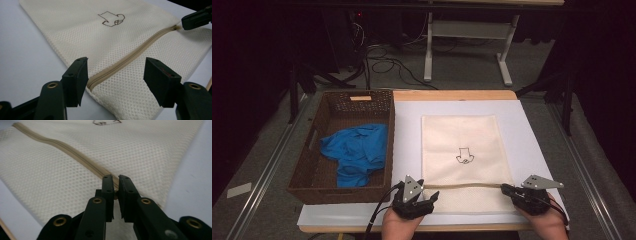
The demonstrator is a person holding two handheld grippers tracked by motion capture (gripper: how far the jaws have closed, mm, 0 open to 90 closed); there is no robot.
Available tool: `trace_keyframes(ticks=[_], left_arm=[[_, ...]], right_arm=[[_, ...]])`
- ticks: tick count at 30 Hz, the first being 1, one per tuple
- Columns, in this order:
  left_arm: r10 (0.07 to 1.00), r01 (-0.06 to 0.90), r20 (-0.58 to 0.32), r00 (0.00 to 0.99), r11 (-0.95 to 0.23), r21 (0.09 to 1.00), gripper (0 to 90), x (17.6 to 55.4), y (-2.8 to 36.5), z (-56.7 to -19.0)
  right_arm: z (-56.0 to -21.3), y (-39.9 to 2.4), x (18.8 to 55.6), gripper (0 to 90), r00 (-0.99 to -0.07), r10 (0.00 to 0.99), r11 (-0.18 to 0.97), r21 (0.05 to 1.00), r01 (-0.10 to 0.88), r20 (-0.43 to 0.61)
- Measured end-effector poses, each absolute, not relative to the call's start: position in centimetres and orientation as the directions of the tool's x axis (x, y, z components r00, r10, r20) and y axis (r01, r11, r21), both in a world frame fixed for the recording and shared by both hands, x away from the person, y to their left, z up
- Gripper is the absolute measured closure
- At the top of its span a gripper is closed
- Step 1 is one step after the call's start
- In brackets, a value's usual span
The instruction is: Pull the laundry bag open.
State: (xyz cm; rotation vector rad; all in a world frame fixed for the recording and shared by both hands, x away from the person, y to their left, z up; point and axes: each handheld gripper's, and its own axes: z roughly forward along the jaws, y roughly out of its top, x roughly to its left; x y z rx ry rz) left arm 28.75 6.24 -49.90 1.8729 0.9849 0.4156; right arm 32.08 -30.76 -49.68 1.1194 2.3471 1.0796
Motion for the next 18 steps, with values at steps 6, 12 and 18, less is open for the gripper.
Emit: trace_keyframes(ticks=[6,12,18], left_arm=[[0.765,0.435,-0.109,0.635,-0.236,0.869,36.7,28.7,6.0,-49.6],[0.767,0.444,-0.104,0.633,-0.25,0.861,33.3,28.8,5.6,-49.7],[0.776,0.424,-0.089,0.625,-0.241,0.873,30.7,28.7,5.5,-49.6]], right_arm=[[-48.1,-30.8,31.5,71.2,-0.625,0.781,0.38,0.802,0.462,-0.01],[-48.5,-33.5,32.3,63.5,-0.539,0.84,0.279,0.804,0.525,0.06],[-49.5,-34.0,32.7,61.1,-0.512,0.857,0.289,0.761,0.581,0.066]])
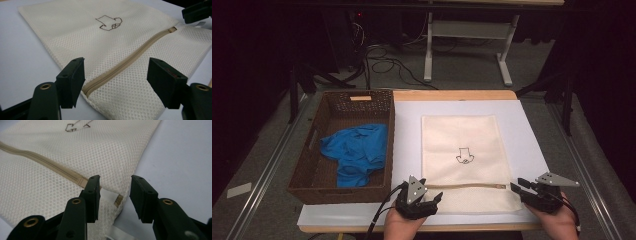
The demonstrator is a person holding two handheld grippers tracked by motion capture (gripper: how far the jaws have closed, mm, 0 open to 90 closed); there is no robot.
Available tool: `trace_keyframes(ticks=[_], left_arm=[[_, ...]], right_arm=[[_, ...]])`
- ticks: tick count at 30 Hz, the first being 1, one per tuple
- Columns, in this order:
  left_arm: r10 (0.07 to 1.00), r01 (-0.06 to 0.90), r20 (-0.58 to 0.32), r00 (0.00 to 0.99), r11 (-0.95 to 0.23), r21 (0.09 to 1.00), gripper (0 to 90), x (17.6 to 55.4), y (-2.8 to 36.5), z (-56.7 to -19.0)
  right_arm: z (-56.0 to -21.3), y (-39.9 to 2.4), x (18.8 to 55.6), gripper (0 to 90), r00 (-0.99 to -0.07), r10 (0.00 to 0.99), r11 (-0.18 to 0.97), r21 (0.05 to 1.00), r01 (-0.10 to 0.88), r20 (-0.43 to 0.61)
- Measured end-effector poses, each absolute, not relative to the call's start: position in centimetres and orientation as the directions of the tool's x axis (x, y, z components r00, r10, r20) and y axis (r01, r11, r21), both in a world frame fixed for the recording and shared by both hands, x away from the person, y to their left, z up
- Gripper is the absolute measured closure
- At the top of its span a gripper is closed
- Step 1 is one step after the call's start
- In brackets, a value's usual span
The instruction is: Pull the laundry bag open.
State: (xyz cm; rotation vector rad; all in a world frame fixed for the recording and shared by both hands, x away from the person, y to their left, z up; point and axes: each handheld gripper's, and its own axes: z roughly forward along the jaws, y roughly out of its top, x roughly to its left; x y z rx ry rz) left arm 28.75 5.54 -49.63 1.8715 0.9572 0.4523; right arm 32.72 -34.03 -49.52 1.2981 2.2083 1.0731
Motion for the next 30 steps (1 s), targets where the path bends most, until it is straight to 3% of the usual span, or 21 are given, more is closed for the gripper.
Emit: trace_keyframes(ticks=[5,13,16,19,26,30], left_arm=[[0.769,0.424,-0.086,0.634,-0.252,0.87,29.8,28.9,5.4,-49.8],[0.774,0.441,-0.112,0.623,-0.229,0.868,25.2,29.1,5.4,-49.6],[0.771,0.437,-0.104,0.629,-0.24,0.867,25.1,29.1,5.2,-49.7],[0.768,0.435,-0.102,0.632,-0.242,0.867,25.0,29.0,5.1,-49.7],[0.765,0.447,-0.123,0.633,-0.23,0.865,25.0,29.1,5.1,-49.7],[0.755,0.439,-0.126,0.643,-0.229,0.869,25.1,29.1,5.0,-49.7]], right_arm=[[-50.2,-34.1,33.0,63.6,-0.493,0.867,0.289,0.729,0.62,0.075],[-50.7,-34.1,33.3,48.9,-0.505,0.85,0.266,0.706,0.656,0.149],[-50.9,-33.9,33.0,49.1,-0.527,0.845,0.308,0.72,0.621,0.093],[-50.9,-33.5,32.8,51.8,-0.54,0.841,0.356,0.719,0.597,0.031],[-50.7,-33.8,33.1,59.3,-0.522,0.851,0.333,0.708,0.623,0.059],[-50.6,-33.3,33.1,67.9,-0.537,0.842,0.36,0.698,0.619,0.042]])
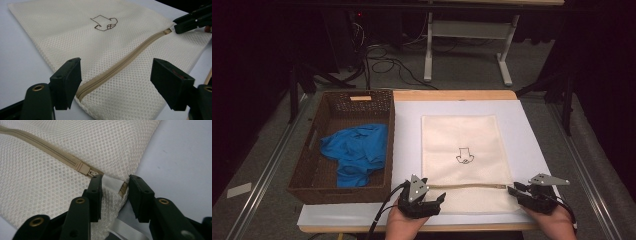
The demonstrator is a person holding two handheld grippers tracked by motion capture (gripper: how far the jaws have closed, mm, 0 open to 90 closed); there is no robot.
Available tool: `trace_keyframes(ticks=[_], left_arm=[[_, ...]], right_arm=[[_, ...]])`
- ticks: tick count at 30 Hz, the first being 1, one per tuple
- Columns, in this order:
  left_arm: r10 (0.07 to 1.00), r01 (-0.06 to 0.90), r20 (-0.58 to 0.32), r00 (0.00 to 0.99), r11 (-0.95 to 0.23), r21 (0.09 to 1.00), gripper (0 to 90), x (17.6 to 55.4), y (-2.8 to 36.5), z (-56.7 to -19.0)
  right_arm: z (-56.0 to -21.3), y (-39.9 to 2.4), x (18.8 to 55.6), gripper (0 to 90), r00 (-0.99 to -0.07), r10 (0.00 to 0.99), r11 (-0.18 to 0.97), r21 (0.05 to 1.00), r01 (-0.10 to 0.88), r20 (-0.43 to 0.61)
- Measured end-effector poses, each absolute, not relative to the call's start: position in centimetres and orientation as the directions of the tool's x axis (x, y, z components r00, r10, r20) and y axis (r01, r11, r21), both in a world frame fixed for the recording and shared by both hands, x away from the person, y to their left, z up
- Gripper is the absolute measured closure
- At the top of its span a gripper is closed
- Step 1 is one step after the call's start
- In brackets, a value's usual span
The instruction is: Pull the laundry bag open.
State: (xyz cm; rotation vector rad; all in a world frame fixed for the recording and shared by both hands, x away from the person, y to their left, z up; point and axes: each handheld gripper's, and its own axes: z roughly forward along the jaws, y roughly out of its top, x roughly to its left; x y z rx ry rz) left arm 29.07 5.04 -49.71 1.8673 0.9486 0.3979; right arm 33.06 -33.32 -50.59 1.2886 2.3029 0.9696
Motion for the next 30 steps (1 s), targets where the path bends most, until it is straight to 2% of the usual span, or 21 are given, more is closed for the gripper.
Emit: trace_keyframes(ticks=[2,8,12,17,19,27,30], left_arm=[[0.755,0.434,-0.125,0.644,-0.226,0.872,25.4,29.0,5.0,-49.7],[0.75,0.434,-0.14,0.646,-0.211,0.876,27.0,29.0,5.1,-49.7],[0.756,0.424,-0.127,0.642,-0.212,0.881,28.1,28.9,5.1,-49.6],[0.772,0.42,-0.138,0.62,-0.178,0.89,30.1,28.8,5.3,-49.3],[0.775,0.424,-0.139,0.617,-0.178,0.888,32.0,28.9,5.3,-49.3],[0.757,0.441,-0.146,0.637,-0.203,0.874,49.1,29.1,4.7,-49.3],[0.743,0.459,-0.167,0.648,-0.206,0.864,63.2,29.4,3.7,-49.0]], right_arm=[[-50.5,-33.2,33.1,70.6,-0.535,0.844,0.359,0.694,0.624,0.045],[-50.7,-33.5,33.3,69.9,-0.524,0.847,0.323,0.692,0.646,0.093],[-50.7,-33.4,33.2,71.1,-0.535,0.842,0.345,0.696,0.63,0.066],[-50.7,-33.5,33.2,81.9,-0.543,0.836,0.339,0.702,0.627,0.081],[-50.7,-33.4,33.1,83.4,-0.55,0.832,0.349,0.703,0.619,0.071],[-50.4,-33.5,32.7,84.1,-0.561,0.826,0.343,0.735,0.586,0.061],[-50.0,-33.7,32.5,84.2,-0.572,0.819,0.344,0.754,0.56,0.051]])
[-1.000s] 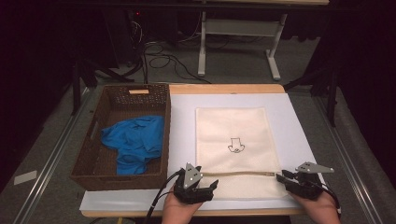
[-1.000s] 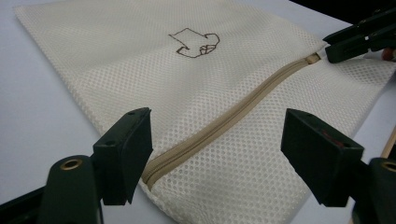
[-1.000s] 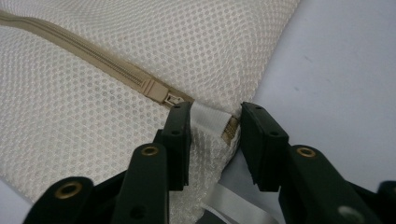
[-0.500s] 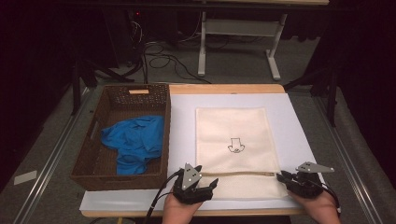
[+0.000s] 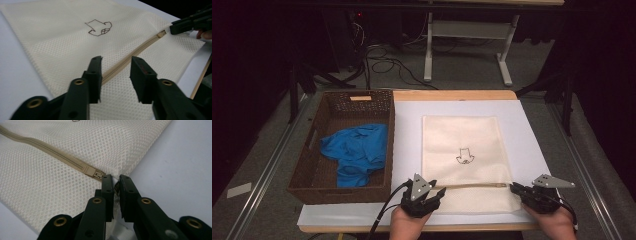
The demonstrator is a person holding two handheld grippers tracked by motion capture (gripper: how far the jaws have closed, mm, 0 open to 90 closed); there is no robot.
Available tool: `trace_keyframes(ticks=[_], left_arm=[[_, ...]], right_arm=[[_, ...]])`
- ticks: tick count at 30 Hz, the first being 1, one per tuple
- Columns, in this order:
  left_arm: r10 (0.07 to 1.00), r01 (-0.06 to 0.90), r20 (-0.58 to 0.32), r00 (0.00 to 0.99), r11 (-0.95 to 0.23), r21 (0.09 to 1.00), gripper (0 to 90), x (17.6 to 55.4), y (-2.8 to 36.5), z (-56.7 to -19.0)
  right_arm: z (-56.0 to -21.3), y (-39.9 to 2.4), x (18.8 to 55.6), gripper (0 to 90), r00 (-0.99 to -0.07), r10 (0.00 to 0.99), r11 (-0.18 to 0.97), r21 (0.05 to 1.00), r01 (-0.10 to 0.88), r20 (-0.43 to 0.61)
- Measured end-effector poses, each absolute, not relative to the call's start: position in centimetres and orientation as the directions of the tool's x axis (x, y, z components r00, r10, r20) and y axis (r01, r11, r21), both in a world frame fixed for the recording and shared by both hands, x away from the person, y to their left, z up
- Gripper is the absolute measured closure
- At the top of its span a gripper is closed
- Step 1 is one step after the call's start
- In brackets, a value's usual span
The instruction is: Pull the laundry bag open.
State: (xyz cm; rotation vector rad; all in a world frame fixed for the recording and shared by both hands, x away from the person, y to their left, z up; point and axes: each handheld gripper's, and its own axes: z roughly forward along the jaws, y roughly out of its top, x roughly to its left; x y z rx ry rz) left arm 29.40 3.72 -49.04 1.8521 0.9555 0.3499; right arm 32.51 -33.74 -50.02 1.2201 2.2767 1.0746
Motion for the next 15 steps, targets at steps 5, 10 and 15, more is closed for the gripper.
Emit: trace_keyframes(ticks=[5,10,15], left_arm=[[0.722,0.452,-0.172,0.67,-0.213,0.866,79.6,30.6,0.5,-48.8],[0.684,0.46,-0.173,0.709,-0.262,0.849,86.5,31.8,-3.8,-49.2],[0.698,0.5,-0.167,0.696,-0.304,0.811,85.5,32.7,-5.7,-49.9]], right_arm=[[-49.5,-34.1,32.1,84.3,-0.587,0.808,0.343,0.779,0.525,0.04],[-49.1,-34.3,32.1,84.3,-0.589,0.806,0.309,0.803,0.51,0.064],[-48.8,-34.4,32.0,84.2,-0.591,0.803,0.291,0.817,0.498,0.074]])
